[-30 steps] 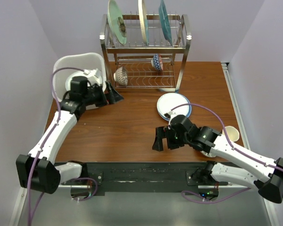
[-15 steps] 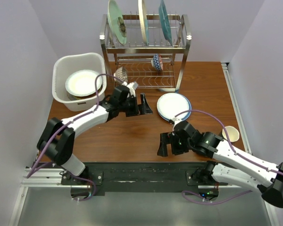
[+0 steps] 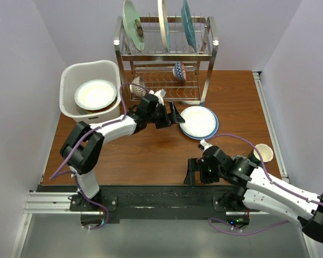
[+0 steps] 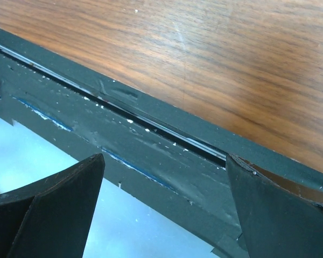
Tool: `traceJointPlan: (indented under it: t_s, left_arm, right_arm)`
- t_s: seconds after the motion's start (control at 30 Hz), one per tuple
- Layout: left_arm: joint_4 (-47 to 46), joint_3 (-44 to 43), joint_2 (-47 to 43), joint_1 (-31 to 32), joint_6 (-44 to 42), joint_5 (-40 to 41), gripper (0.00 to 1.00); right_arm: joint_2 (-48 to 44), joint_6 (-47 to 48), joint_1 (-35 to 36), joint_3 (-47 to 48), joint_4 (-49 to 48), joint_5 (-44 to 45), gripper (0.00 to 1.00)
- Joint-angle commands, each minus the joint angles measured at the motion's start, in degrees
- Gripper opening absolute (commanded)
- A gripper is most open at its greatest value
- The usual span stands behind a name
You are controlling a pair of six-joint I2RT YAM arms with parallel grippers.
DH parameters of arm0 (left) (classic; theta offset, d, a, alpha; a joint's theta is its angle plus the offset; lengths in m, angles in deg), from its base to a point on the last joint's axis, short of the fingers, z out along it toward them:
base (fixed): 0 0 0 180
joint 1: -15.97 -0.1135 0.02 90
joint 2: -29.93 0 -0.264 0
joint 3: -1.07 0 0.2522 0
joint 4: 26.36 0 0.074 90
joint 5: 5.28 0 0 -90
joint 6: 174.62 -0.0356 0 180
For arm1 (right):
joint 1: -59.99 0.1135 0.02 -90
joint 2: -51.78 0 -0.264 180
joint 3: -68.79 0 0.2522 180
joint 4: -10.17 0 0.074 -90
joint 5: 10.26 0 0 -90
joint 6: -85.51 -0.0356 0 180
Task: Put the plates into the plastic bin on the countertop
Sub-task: Move the plate to the center of the board.
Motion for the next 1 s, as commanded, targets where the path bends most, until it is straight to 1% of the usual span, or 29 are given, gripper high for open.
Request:
traceJointPlan:
  t_s: [0.0,0.27,0.3,0.5,0.73,0.97]
  left_arm:
    - [-4.82,-3.06,2.94,0.53,2.43,-0.57,0.94]
    - [-4.65,-7.54,7.60,0.53,2.87,-0.57,0.92]
    - [-4.73,-7.98,7.95,0.53,3.30,-0.57,0.90]
    - [-7.02,-8.33,10.94,0.53,5.24,-1.10,0.85]
    - [-9.12,-7.98,12.35,0.53,5.94,-1.19,0.81]
    - [-11.41,-7.28,12.35,0.71,7.00,-1.89,0.73]
  right_arm:
    - [-0.99,-1.13,0.02,-0.75,0.29,-1.01,0.99]
    - [-1.87,-1.22,0.02,-1.55,0.73,-0.83,0.99]
    - [-1.96,-1.31,0.02,-1.46,0.81,-0.66,0.99]
    - [-2.13,-1.22,0.11,-1.02,1.43,-0.31,0.99]
    - [-2.40,-1.22,0.02,-0.75,2.04,0.31,0.99]
    - [-1.69,-0.87,0.02,-0.23,2.13,0.57,0.99]
